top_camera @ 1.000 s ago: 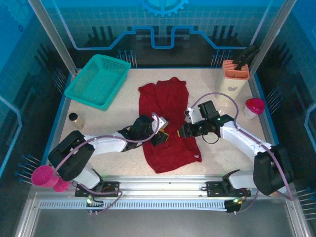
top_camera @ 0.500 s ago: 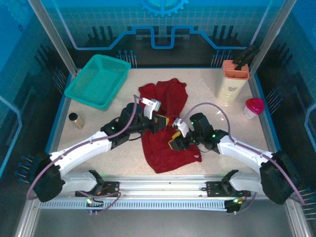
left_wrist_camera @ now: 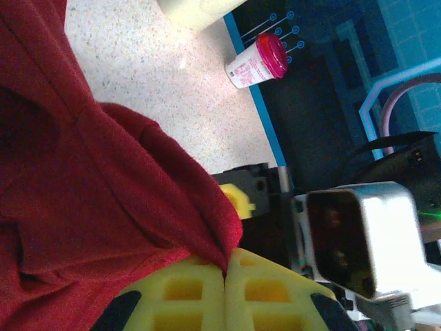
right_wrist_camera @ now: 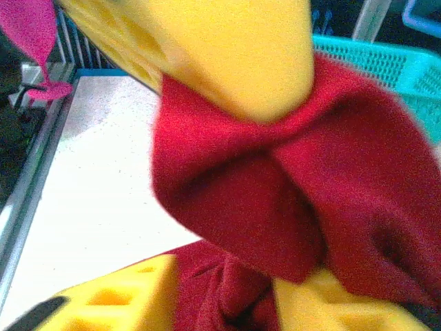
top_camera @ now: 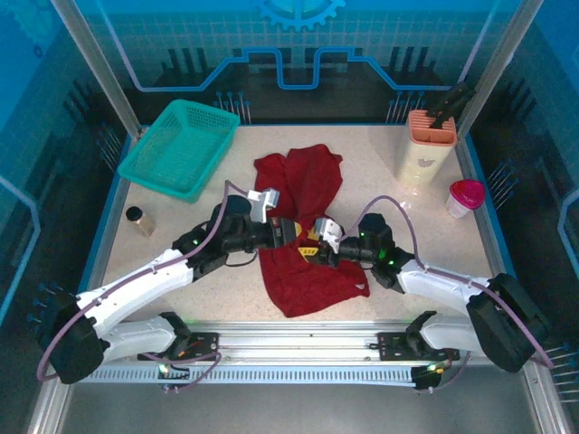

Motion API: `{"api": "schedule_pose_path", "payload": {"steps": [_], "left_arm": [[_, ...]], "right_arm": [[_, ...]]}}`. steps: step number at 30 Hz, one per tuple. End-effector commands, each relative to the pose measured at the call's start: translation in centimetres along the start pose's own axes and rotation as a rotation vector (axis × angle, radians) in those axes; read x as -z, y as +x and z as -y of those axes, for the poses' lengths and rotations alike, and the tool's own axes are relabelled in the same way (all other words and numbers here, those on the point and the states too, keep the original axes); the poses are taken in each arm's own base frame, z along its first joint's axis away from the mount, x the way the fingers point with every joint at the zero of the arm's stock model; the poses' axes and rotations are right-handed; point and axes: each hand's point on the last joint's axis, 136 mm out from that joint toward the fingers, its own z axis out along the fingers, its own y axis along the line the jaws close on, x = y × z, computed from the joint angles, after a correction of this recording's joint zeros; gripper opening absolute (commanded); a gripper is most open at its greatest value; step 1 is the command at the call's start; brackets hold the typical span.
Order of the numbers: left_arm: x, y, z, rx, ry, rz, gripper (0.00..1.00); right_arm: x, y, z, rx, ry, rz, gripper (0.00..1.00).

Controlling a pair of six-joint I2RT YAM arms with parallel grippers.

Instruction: Fold the inside-out t-shirt

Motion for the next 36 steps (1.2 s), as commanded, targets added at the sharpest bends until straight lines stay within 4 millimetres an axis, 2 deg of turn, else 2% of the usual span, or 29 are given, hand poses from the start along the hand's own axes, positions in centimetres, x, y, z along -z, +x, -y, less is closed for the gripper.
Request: {"api": "schedule_pose_path", "payload": {"steps": [1,3,4,12,17,19,21,23,24,26,27,30,34,36], "left_arm": [[0.6,0.1,0.3,0.067,0.044,-0.010,0.00],[0.9,0.1,-0.6,0.113,0.026,-0.029,0.00],[1.2,0.0,-1.1,0.136,0.021,-0.033,0.00],[2.3,-1.0,-4.8,0.264,-0.007,0.012,0.00],[2.7,-0.7,-6.1,0.238,-0.063,-0.005,0.04],[2.9,-0.5,-6.3,0.247,-0.071,-0.015,0.04],[3.1,-0.6,-6.0,0.242,-0.056,-0.021,0.00],[3.4,-0.7,-5.9,0.224,-0.048,-0.011,0.00],[3.5,-0.6,-6.1,0.228,-0.054,-0.007,0.00],[3.7,-0.2,-6.5,0.244,-0.068,-0.007,0.00],[3.8,0.1,-6.7,0.251,-0.068,-0.014,0.00],[3.8,1.0,-7.3,0.265,-0.073,-0.031,0.00],[3.5,1.4,-7.8,0.284,-0.065,-0.031,0.00],[3.4,1.4,-7.7,0.295,-0.059,-0.034,0.00]], "right_arm": [[0.6,-2.9,1.4,0.127,0.012,0.092,0.27],[0.9,-3.2,1.8,0.131,0.003,0.106,0.01],[1.0,-3.2,1.8,0.129,-0.016,0.103,0.00],[1.4,-2.7,0.5,0.191,-0.038,0.100,0.00],[1.0,-2.1,-0.4,0.224,-0.044,0.061,0.00],[0.2,-1.1,-2.1,0.298,-0.083,-0.011,0.00],[-1.3,1.7,-4.1,0.433,-0.125,-0.193,0.00],[-2.5,3.3,-4.1,0.460,-0.089,-0.271,0.00],[-3.0,3.3,-3.4,0.452,-0.025,-0.258,0.04],[-3.2,2.3,-2.1,0.419,0.092,-0.173,0.30],[-3.1,1.7,-2.1,0.411,0.107,-0.121,0.38],[-3.3,1.2,-2.7,0.417,0.045,-0.099,0.42],[-3.4,0.3,-1.1,0.407,0.074,-0.065,0.43],[-3.5,-0.4,-1.1,0.398,0.033,-0.027,0.45]]}}
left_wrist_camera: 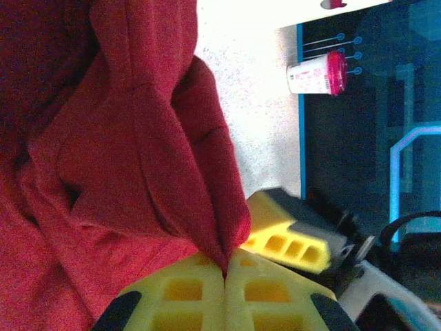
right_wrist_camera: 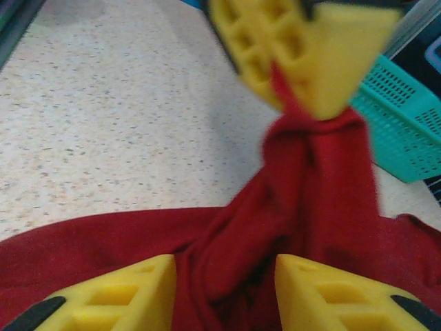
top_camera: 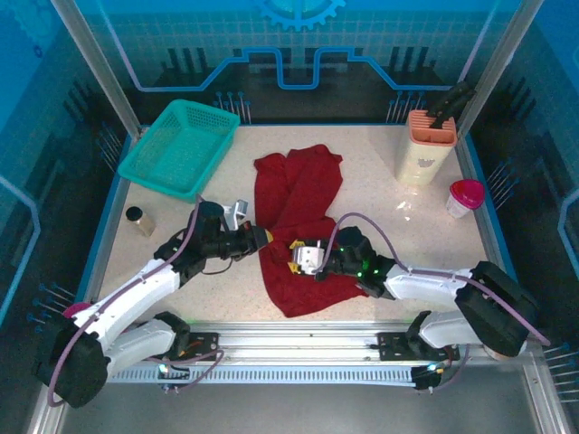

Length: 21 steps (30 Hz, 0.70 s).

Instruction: Fold the inside-out t-shirt

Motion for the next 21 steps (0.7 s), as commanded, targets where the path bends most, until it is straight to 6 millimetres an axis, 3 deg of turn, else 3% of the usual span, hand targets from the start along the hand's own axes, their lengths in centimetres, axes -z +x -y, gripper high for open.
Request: {"api": "schedule_pose_path", "payload": {"steps": [1,4,8,12,13,15,18,21], "left_arm": [[0.0,0.3,0.5,0.024,0.037,-0.024,0.00],[0.0,0.5,0.9,0.032,0.070,-0.030,0.01],[0.1,0.8,1.5,0.043,0.115,-0.043,0.02],[0.1,0.7,1.6,0.063,0.166,-0.055,0.01],[0.2,0.6,1.4,0.080,0.169,-0.053,0.00],[0.4,0.1,0.7,0.109,0.158,-0.032,0.00],[0.5,-0.8,-2.2,0.185,0.073,0.030,0.00],[0.6,-1.7,-5.3,0.261,-0.002,0.082,0.00]], "right_arm": [[-0.3,-2.7,2.3,0.018,0.018,0.114,0.45],[-1.2,-2.7,1.6,0.043,-0.046,0.117,0.44],[-3.1,-2.1,1.1,0.064,-0.042,0.095,0.33],[-4.5,-1.3,1.7,0.076,0.067,0.073,0.00],[-4.5,-1.3,1.7,0.062,0.074,0.082,0.00],[-4.2,-2.0,1.6,0.036,0.063,0.108,0.00],[-4.0,-3.7,1.3,-0.007,0.040,0.153,0.00],[-4.9,-5.3,-1.2,0.020,-0.036,0.137,0.00]]}}
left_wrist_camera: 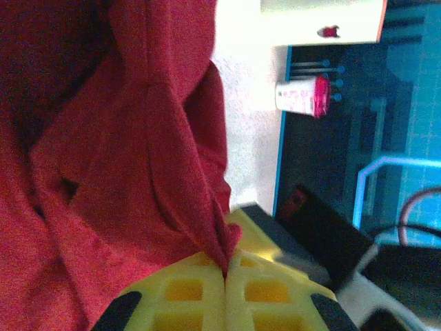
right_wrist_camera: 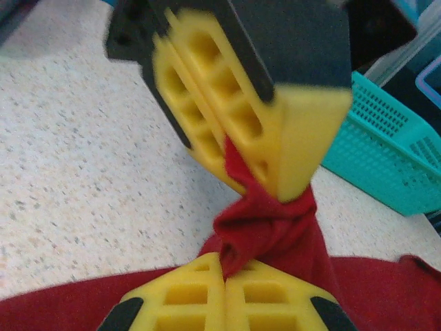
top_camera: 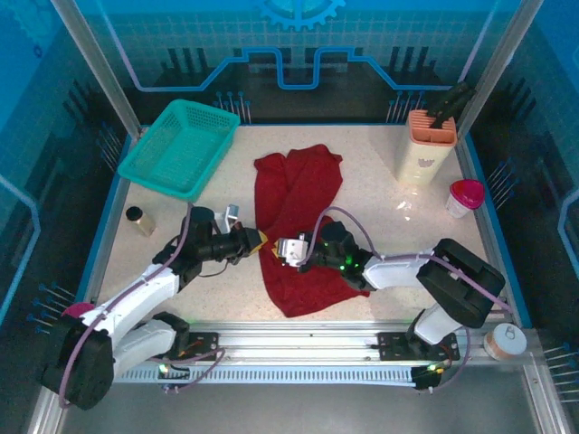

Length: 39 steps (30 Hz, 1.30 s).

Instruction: Fold the inside-out t-shirt

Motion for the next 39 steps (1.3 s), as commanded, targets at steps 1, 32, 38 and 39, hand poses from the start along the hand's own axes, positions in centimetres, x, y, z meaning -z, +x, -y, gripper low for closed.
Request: {"api": "schedule_pose_path", "payload": {"steps": [1,32,38,39], "left_arm": [[0.4,-1.4,-3.4,0.097,-0.088,0.077,0.00],[2.1,3.1,-12.0,0.155,-0.328,-0.024,0.66],[1.2,1.7,-12.8,0.122,-0.380,0.018,0.53],[1.1,1.5,-12.8,0.117,-0.384,0.020,0.43]], "right_arm": [[-1.7,-2.5,-1.4,-0.005,-0.019,-0.046,0.00],[-0.4,7.7,-0.5,-0.461,-0.041,-0.536,0.37],[-1.4,8.1,1.9,-0.540,0.038,-0.493,0.00],[-1.4,8.1,2.4,-0.568,0.052,-0.471,0.00]]}}
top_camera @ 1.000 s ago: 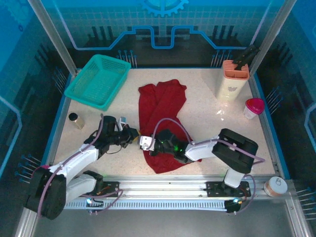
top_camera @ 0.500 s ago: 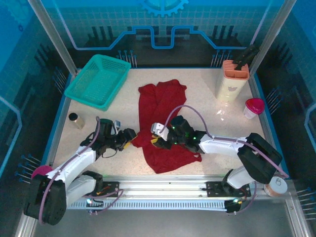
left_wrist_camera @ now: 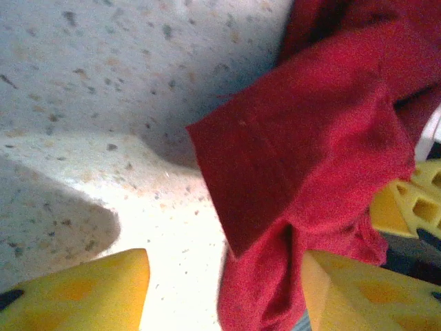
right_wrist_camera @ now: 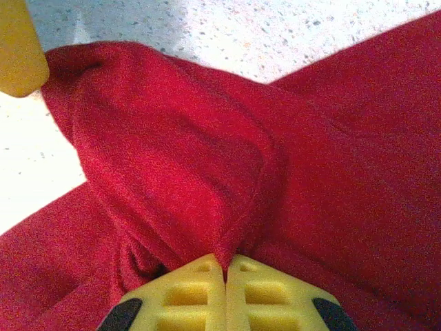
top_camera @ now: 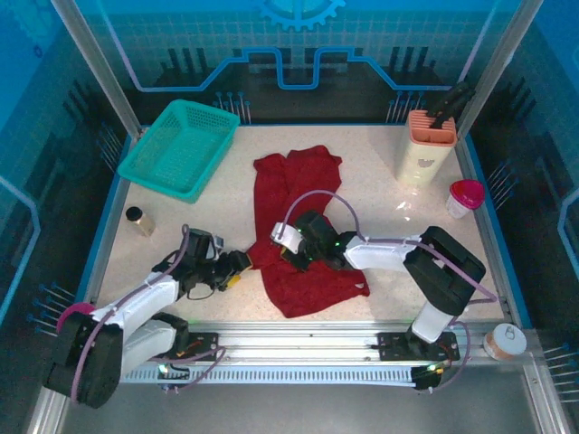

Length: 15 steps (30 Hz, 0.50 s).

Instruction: Fold the inside-out t-shirt

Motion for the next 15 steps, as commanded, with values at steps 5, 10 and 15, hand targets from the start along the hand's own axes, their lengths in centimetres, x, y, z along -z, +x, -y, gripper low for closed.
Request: {"api": "schedule_pose_path", "payload": {"steps": [5,10,15], "left_arm": [[-1.1,-2.2,2.3,-0.053,0.048,0.041,0.29],[-1.2,-2.8,4.7,-0.136,0.067,-0.005,0.02],[-1.4,-1.9,6.5,-0.153,0.145,-0.081,0.24]], "right_arm": [[-0.4,-2.7,6.4,-0.250,0.027,0.219,0.00],[-1.8,-1.6,9.0,-0.312,0.093,0.210,0.00],[-1.7,-2.1,8.9,-0.326,0.092,0.205,0.12]]}}
